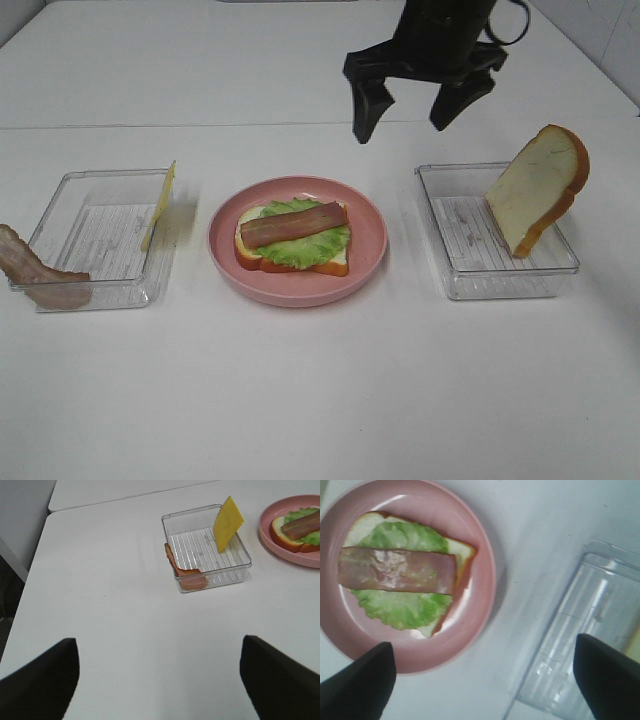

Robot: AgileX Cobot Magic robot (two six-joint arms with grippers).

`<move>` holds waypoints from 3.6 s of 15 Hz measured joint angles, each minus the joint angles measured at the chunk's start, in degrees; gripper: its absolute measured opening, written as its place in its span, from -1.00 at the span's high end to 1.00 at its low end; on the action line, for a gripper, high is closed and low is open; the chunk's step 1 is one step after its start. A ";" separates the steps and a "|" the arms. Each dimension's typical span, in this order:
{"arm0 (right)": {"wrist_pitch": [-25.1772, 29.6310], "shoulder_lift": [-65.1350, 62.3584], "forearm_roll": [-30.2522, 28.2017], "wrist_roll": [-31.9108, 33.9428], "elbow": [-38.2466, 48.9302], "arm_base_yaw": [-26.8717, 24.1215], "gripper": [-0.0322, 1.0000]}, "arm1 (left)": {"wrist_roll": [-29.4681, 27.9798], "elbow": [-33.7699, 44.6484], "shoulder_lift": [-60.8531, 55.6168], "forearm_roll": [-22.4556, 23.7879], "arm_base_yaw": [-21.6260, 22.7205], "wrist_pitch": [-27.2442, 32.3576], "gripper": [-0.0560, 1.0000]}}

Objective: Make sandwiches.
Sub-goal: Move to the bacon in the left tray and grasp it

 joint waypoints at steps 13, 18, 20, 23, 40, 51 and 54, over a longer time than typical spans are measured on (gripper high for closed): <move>0.80 -40.85 -2.12 0.29 34.43 -18.62 -0.84 | 0.00 0.00 0.00 0.00 0.00 0.00 -0.62; -0.86 -70.65 -2.12 0.23 55.06 -18.62 -0.84 | 0.00 0.00 0.00 0.00 0.00 0.00 -0.62; -0.69 -81.13 -2.12 0.11 60.91 -18.62 -0.84 | 0.00 0.00 0.00 0.00 0.00 0.00 -0.62; -0.34 -92.02 -2.12 0.11 68.30 -18.62 -0.84 | 0.00 0.00 0.00 0.00 0.00 0.00 -0.62; -2.41 -119.63 -1.66 -0.80 81.65 -18.56 -0.84 | -3.27 0.06 0.00 2.81 0.00 0.00 -0.91; -2.41 -119.63 -1.43 -0.80 81.65 -18.56 -0.84 | -13.98 -10.49 28.65 6.59 0.00 7.91 -0.98; -2.41 -119.63 -1.43 -0.80 81.65 -18.56 -0.84 | -12.78 -24.29 56.04 6.65 0.00 7.85 -0.98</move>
